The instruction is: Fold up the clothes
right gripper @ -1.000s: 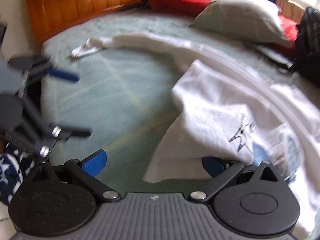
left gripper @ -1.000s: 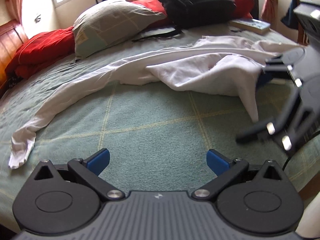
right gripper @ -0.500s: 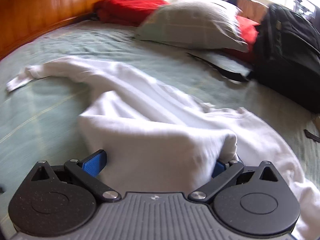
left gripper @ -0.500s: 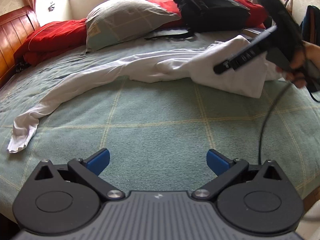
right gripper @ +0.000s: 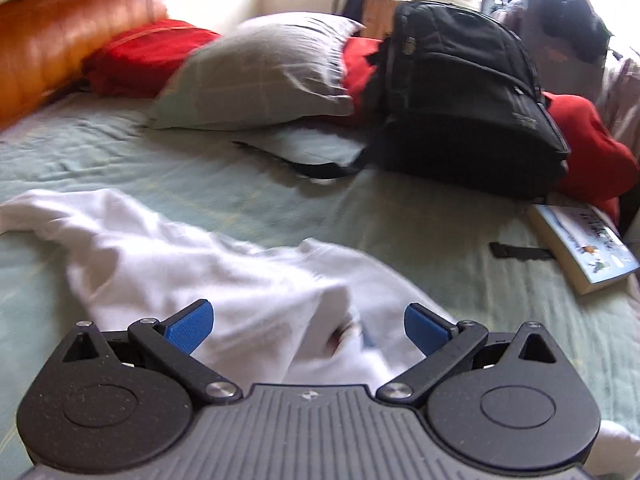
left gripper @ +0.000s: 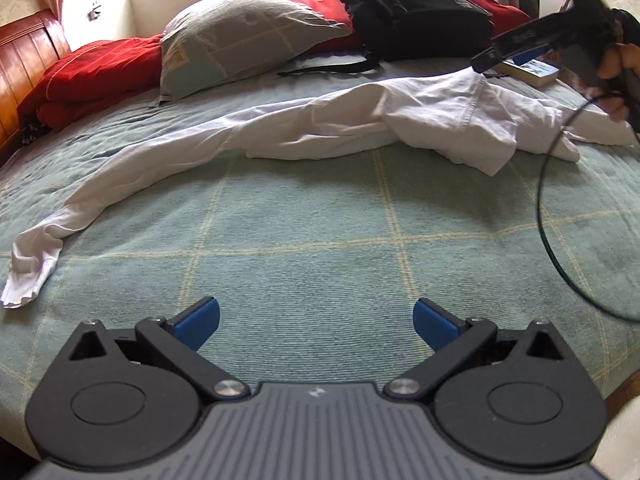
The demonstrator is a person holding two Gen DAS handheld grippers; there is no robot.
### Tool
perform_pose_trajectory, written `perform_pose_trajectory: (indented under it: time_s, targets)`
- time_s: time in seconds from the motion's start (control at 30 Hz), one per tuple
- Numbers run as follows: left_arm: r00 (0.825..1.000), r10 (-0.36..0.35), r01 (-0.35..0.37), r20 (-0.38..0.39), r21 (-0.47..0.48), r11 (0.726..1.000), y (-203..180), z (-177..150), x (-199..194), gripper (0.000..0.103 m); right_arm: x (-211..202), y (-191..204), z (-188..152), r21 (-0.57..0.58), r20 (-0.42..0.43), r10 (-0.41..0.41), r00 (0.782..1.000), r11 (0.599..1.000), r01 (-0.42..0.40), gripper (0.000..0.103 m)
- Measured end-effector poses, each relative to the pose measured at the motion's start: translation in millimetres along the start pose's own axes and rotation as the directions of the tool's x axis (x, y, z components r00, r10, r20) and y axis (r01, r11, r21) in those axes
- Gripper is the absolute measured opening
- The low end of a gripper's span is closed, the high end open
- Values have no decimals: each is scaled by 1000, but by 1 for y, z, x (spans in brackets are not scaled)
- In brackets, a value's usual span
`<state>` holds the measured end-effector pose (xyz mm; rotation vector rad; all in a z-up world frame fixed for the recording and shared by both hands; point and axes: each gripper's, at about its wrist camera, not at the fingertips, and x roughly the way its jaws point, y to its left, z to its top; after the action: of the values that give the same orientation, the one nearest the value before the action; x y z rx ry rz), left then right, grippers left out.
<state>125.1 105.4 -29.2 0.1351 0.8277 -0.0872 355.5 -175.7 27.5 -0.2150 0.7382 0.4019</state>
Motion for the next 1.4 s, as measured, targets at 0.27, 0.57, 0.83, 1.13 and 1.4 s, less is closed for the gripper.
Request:
perform_pose_trajectory:
  time_s: [0.27,0.57,0.83,1.13,1.4]
  targets:
    - [1000,-5,5,-10,7,1000,-7,-4,0,102,-26,62,-49,-151,-93,290,952,941,-302,103]
    - [1000,-5,5,-24,1,1000,-8,-9,1,102,4,81,-90,-136,-210,280,937,941,-311,103]
    - [999,17,-18,-32,-14,1000,-5,-13,-2,102,5,87,-67,-124,-27,371,928,920,-371,103]
    - [999,6,-7,-35,-11,1000,-6,-12,0,102,-37,104,-64,-240,65,460,886,869,-433,103]
    - [999,12,-13,-47,-17,1000,-4,-14,2,102,-19,88,-85,-177,26,344,939,926,-334,103]
